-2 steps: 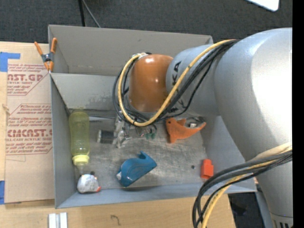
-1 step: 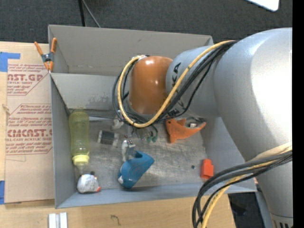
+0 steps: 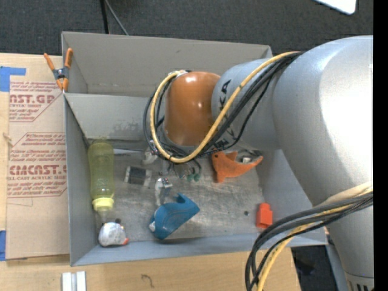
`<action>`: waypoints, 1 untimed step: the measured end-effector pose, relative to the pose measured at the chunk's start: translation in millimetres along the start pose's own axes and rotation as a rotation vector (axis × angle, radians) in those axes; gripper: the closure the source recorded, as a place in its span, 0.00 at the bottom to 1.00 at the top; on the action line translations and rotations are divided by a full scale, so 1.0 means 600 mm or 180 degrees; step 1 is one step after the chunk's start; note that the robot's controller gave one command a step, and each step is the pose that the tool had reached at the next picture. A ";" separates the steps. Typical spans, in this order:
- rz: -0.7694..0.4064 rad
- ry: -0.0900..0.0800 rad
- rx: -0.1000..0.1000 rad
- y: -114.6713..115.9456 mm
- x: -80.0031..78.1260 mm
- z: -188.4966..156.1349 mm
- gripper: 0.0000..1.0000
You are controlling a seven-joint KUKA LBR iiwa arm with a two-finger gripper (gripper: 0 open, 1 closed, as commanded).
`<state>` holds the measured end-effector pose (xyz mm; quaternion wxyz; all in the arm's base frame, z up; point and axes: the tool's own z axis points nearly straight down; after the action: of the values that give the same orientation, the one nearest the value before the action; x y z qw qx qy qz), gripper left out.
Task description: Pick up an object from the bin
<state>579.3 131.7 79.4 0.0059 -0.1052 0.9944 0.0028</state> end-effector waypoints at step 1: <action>0.0011 0.0041 0.0011 0.033 -0.020 -0.044 0.00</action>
Offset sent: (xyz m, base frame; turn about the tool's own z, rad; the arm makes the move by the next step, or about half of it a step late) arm 0.0117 0.0126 0.0250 -0.0176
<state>586.4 153.5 106.1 -0.0003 -0.1034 0.9946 0.0004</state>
